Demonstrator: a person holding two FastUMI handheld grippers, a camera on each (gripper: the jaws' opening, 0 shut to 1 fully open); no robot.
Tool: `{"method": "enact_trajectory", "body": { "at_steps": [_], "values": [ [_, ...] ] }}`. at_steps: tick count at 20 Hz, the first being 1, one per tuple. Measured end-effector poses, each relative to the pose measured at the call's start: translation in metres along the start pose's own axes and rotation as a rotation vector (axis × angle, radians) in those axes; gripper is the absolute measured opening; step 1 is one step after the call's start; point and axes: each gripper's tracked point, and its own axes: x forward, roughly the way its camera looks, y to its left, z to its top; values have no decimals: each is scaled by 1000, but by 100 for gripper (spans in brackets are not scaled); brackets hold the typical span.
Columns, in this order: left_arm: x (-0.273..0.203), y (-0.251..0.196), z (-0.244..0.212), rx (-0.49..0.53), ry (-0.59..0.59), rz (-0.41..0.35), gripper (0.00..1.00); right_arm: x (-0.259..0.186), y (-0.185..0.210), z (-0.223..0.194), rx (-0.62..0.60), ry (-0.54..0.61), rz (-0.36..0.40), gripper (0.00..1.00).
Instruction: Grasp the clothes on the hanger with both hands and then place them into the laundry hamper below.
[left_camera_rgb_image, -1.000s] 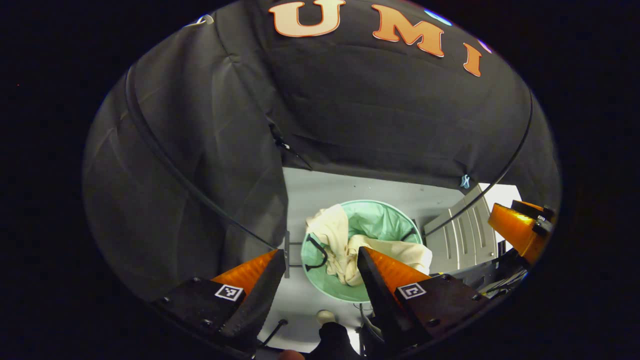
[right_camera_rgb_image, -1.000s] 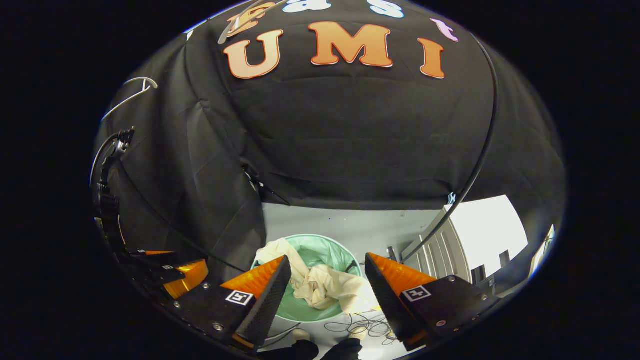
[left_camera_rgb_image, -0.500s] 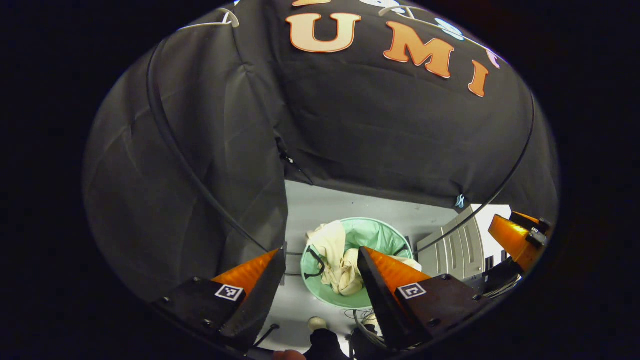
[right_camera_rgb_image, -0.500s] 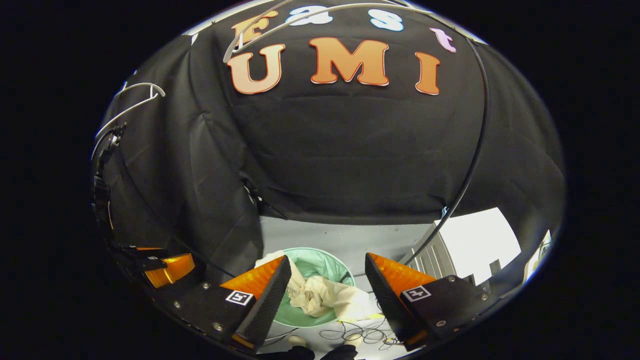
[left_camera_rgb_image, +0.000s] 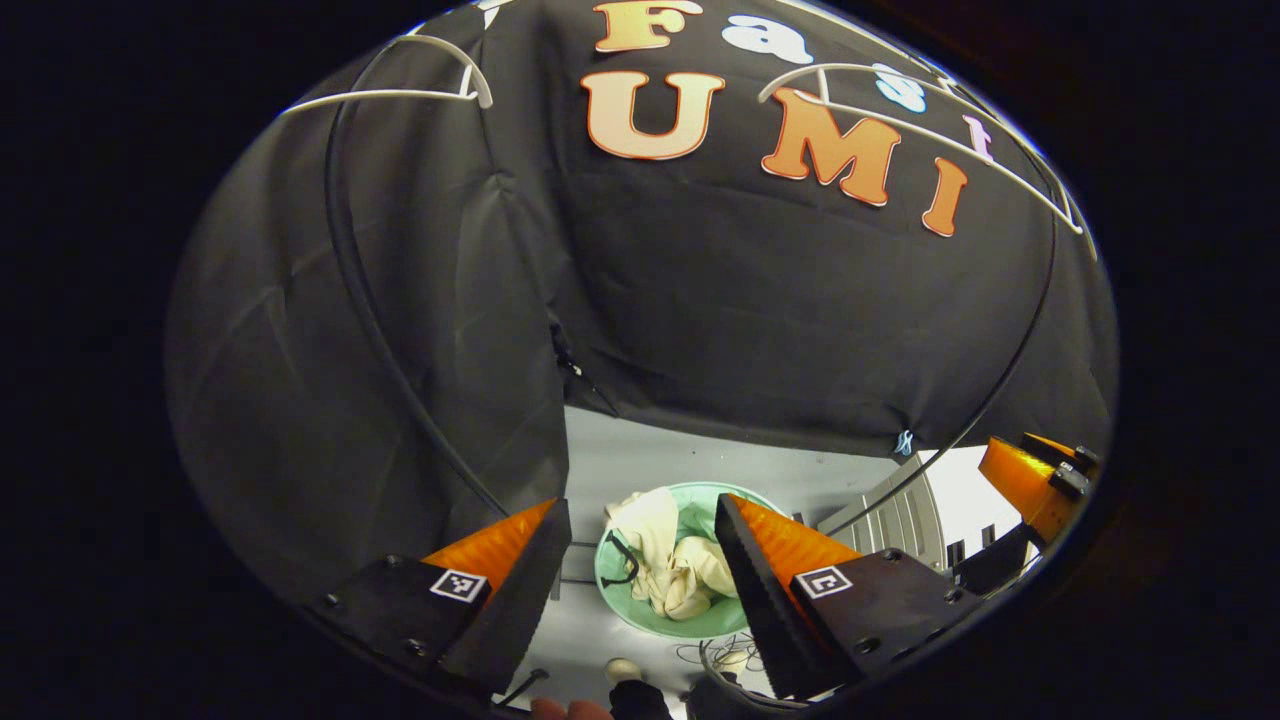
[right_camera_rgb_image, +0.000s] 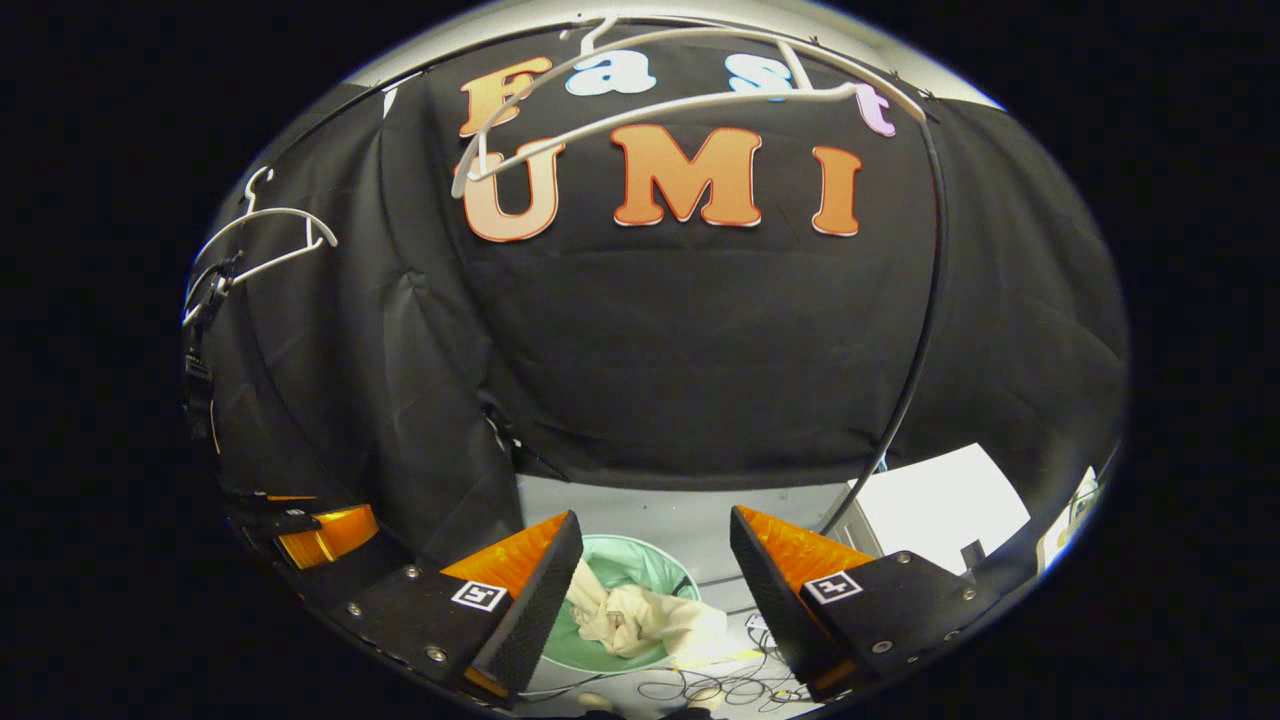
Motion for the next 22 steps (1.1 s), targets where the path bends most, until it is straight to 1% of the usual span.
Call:
{"method": "enact_trajectory", "body": {
  "at_steps": [6, 9, 11, 13, 14, 15, 16, 19, 20, 22],
  "values": [
    [-19, -9, 31, -14, -96, -23, 98, -26, 3, 43, -10, -89, 8, 92],
    [-34, -10, 49, -10, -156, -27, 97, -40, 5, 68, -12, -137, 8, 92],
    [-43, -12, 65, -11, -191, -34, 100, -48, 5, 81, -17, -164, 5, 92],
    [-53, -15, 80, -7, -231, -40, 100, -59, 4, 92, -28, -177, -4, 92],
    [-60, -17, 89, -2, -256, -41, 98, -65, 6, 100, -27, -193, 0, 92],
    [-71, -17, 98, 3, -286, -42, 100, -71, 9, 109, -22, -210, 7, 92],
    [-80, -17, 107, 7, -315, -43, 97, -76, 12, 117, -18, -228, 14, 92],
    [-102, -21, 134, 11, -401, -49, 97, -90, 10, 138, -24, -284, 18, 92],
    [-111, -21, 142, 15, -429, -48, 100, -97, 8, 142, -30, -303, 18, 92],
    [-127, -23, 153, 19, -482, -52, 100, -109, 11, 153, -37, -336, 22, 92]
  ]
}}
